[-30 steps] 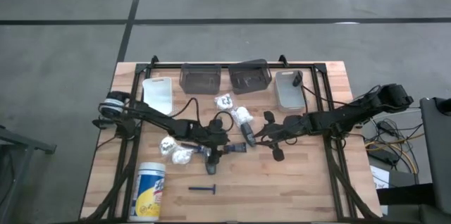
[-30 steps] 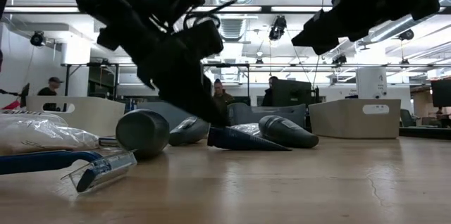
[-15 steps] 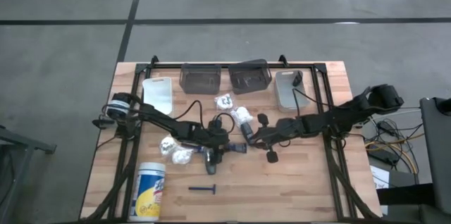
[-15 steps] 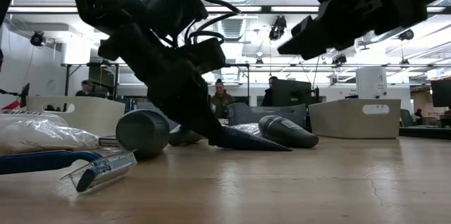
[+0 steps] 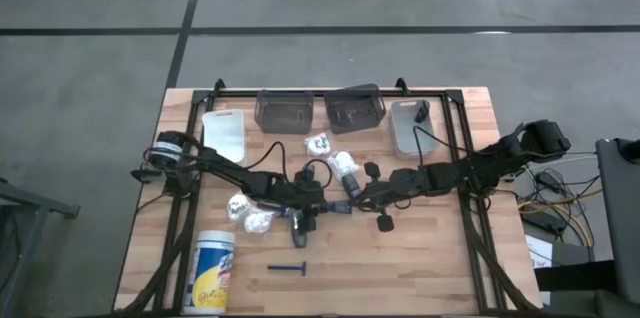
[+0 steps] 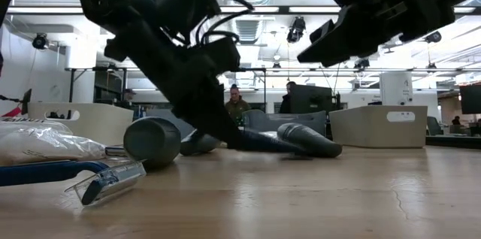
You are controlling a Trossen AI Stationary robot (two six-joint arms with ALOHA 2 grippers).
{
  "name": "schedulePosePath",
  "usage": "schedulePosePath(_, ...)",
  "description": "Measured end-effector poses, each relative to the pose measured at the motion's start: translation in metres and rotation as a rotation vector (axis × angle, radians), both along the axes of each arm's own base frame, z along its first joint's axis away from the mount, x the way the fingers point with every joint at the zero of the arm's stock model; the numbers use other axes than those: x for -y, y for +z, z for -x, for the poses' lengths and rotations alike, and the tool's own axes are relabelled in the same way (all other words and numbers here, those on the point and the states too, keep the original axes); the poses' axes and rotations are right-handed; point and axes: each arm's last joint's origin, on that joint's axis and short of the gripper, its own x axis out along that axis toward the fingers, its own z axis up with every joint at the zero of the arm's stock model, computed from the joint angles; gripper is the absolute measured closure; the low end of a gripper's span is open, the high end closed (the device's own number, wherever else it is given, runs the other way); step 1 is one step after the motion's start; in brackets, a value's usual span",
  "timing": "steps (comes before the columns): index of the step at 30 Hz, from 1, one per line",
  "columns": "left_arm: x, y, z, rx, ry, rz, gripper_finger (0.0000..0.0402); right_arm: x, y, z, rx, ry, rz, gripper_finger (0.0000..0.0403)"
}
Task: Pick & Place Travel size toiletries
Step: Put the blue shave cream into the gray bin
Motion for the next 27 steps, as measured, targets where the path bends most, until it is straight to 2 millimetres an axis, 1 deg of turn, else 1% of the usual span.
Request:
schedulePosePath(3, 0.000, 0.010, 0.002, 0.015, -0.004, 0.025, 0.0250, 0.000, 0.005, 0.002, 0.017, 0.025, 0.010, 0.0358)
schedulePosePath(5, 0.000, 0.017, 0.007, -0.002, -0.005, 0.041, 0.0247, 0.000, 0.008, 0.003, 0.030, 0.037, 0.017, 0.0354)
schedulePosePath(11, -0.002, 0.043, 0.022, -0.025, 0.006, 0.073, 0.0269, 0.000, 0.016, 0.005, 0.073, 0.053, 0.043, 0.0333)
schedulePosePath(15, -0.003, 0.063, 0.031, 0.003, -0.009, 0.098, 0.0267, 0.001, 0.020, 0.006, 0.090, 0.051, 0.037, 0.0317)
schedulePosePath(20, -0.003, 0.084, 0.045, 0.011, -0.055, 0.146, 0.0257, 0.001, 0.020, 0.006, 0.091, 0.055, 0.047, 0.0295)
schedulePosePath(27, -0.005, 0.110, 0.067, 0.024, -0.037, 0.206, 0.0264, 0.000, 0.026, 0.001, 0.112, 0.061, 0.067, 0.0247)
